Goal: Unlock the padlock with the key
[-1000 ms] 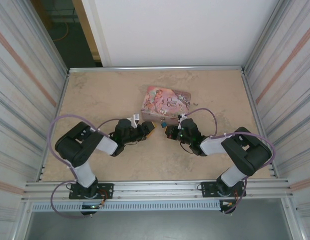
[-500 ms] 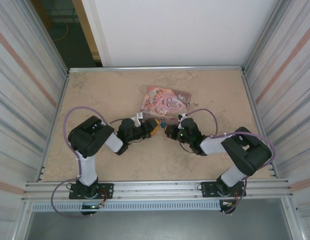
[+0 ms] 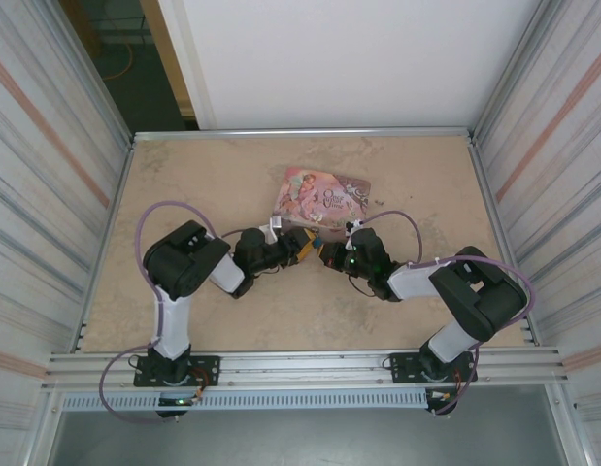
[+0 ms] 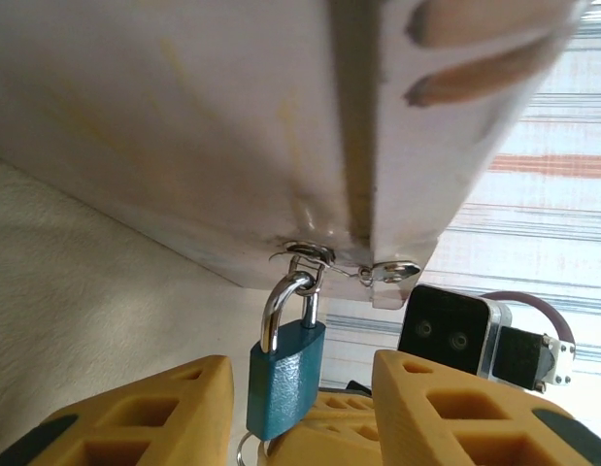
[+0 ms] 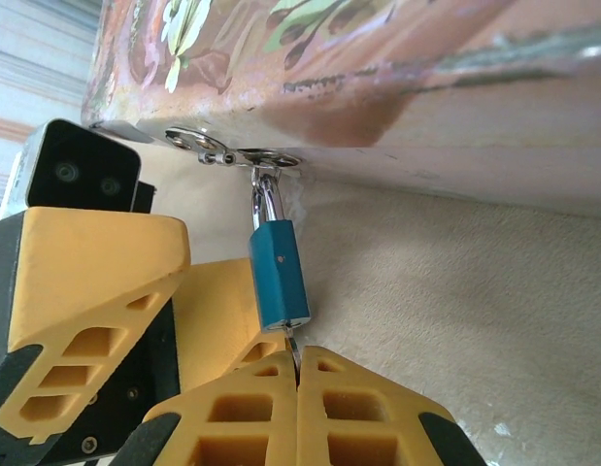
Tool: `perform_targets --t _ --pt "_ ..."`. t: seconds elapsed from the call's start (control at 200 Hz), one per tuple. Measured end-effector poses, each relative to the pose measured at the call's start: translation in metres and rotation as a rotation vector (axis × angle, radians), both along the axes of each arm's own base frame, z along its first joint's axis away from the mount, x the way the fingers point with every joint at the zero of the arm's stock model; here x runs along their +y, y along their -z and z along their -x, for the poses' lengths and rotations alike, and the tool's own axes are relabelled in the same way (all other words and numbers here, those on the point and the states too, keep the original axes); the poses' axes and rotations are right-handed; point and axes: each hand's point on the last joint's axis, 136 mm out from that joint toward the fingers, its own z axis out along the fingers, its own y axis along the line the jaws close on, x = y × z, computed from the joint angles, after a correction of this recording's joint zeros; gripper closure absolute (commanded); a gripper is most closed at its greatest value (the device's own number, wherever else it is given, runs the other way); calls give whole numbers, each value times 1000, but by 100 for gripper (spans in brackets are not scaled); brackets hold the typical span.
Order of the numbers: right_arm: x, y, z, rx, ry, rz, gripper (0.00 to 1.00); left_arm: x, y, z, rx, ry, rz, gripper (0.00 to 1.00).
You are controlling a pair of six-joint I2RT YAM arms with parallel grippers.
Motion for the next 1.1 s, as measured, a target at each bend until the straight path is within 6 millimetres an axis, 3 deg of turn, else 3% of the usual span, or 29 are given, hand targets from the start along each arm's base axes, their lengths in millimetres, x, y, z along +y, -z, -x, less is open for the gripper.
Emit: perform_targets --t 0.301,0.746,0.942,1.097 --pt "2 -3 -1 19 2 -25 100 -11 7 2 21 19 6 64" --pt "3 -5 -2 43 11 -52 100 -15 3 1 16 23 17 85" --pt "1 -11 -1 44 16 -66 78 -15 0 0 0 22 15 90" --pt "-5 -28 6 7 13 -67 66 -11 -3 2 3 19 -29 94"
